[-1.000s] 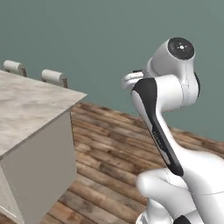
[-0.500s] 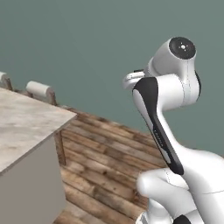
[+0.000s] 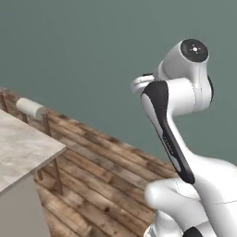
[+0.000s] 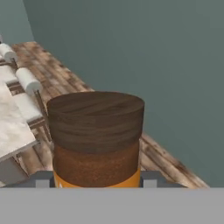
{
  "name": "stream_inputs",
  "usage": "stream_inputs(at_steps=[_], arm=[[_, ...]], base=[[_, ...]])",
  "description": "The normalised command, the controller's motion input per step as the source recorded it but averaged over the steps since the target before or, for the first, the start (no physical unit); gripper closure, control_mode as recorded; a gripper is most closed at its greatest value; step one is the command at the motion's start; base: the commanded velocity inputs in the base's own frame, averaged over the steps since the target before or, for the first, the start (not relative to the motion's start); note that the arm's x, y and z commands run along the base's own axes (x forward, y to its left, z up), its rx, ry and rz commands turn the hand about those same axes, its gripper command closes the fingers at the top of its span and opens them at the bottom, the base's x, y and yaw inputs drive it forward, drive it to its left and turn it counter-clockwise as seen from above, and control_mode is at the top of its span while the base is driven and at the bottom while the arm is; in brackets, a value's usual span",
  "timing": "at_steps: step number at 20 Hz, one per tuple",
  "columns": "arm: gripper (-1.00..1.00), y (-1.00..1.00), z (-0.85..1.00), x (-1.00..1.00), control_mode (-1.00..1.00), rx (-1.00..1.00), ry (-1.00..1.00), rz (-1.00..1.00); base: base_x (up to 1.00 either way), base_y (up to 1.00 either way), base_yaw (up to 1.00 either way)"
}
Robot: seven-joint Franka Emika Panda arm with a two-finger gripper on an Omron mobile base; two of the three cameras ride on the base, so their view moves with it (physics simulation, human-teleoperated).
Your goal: Take the cinnamon bottle from the cabinet and place it on the dining table, next to the plate with the cupcake. Then take the chocolate from the dining counter and place it on the cupcake plate.
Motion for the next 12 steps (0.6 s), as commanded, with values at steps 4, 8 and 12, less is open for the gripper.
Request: stream_inputs(at_steps=[4, 8, 12], arm=[[1.0, 0.0, 0.0, 0.0, 1.0, 0.0, 0.0, 0.0], [1.0, 0.0, 0.0, 0.0, 1.0, 0.0, 0.0, 0.0], [1.0, 0.0, 0.0, 0.0, 1.0, 0.0, 0.0, 0.0]], base=[[1.0, -0.34, 0.36], [1.0, -0.33, 0.37], [1.0, -0.3, 0.39]])
